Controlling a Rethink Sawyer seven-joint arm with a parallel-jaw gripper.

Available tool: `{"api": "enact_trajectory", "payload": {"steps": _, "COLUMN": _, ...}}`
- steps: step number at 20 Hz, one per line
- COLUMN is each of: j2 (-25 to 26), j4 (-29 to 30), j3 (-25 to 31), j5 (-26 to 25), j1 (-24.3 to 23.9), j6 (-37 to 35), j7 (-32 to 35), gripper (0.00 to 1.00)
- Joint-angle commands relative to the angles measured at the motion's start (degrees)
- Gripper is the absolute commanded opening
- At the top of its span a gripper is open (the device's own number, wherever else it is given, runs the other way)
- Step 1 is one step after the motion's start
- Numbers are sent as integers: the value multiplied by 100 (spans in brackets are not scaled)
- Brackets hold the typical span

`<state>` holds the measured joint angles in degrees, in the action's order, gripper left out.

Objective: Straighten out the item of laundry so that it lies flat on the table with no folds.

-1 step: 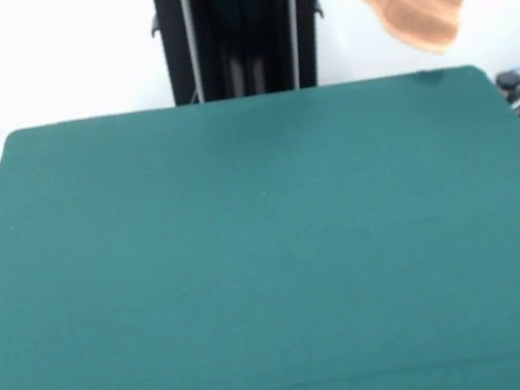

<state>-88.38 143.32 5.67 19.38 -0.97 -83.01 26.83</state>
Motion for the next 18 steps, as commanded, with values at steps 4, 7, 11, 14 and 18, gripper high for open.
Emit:
{"api": "enact_trajectory", "payload": {"steps": 4, "j2": 219, "j4": 1931, "j3": -1251, "j5": 382, "j1": -209, "j6": 1330, "j7": 929, "gripper": 0}}
{"api": "enact_trajectory", "payload": {"steps": 7, "j2": 346, "j4": 1992, "j3": -1213, "j5": 283, "j1": -339, "j6": 1467, "j7": 788, "gripper": 0}}
{"api": "enact_trajectory", "payload": {"steps": 11, "j2": 405, "j4": 2173, "j3": -1169, "j5": 159, "j1": -479, "j6": 1725, "j7": 582, "gripper": 0}}
{"api": "enact_trajectory", "payload": {"steps": 14, "j2": 571, "j4": 2311, "j3": -1118, "j5": 136, "j1": -572, "j6": 2038, "j7": 456, "gripper": 0}}
{"api": "enact_trajectory", "payload": {"steps": 18, "j2": 591, "j4": 2462, "j3": -1103, "j5": 167, "j1": -563, "j6": 2209, "j7": 461, "gripper": 0}}
